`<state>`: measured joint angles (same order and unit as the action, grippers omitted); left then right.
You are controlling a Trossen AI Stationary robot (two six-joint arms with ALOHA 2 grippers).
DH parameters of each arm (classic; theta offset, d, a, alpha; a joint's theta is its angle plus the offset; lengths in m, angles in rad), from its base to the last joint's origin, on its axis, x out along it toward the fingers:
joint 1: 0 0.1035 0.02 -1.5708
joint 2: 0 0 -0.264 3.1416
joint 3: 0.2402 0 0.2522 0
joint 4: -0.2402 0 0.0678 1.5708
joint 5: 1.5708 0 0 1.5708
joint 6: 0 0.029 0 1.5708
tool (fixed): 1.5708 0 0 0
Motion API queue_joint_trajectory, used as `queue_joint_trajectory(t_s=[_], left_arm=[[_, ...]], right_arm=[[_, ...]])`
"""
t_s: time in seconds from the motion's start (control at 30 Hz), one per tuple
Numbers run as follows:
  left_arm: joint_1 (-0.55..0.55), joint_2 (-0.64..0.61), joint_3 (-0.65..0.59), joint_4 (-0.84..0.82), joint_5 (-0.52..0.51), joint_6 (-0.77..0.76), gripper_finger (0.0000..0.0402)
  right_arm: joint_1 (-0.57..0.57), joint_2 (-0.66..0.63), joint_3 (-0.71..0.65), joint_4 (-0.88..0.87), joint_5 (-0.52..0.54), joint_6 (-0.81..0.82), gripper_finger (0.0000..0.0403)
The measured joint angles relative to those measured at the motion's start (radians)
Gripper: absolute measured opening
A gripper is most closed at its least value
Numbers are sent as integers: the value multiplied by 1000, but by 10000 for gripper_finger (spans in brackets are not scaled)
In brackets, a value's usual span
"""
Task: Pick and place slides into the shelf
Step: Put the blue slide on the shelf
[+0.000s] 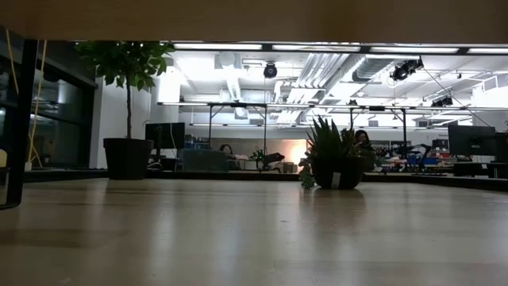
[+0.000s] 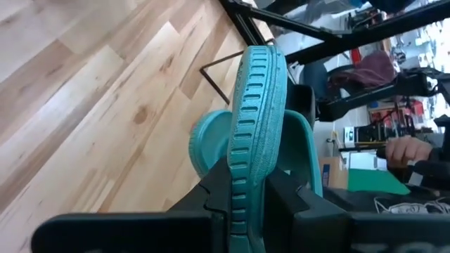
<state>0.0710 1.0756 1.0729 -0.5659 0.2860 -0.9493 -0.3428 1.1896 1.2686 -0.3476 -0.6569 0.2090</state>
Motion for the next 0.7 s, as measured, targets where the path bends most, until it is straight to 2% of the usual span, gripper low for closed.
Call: queue_joint_trajectory(t_s=[0.7], left_arm=[[-243, 8, -1, -39, -229, -204, 30]], right_arm=[[0, 0, 0, -22, -1, -38, 94]])
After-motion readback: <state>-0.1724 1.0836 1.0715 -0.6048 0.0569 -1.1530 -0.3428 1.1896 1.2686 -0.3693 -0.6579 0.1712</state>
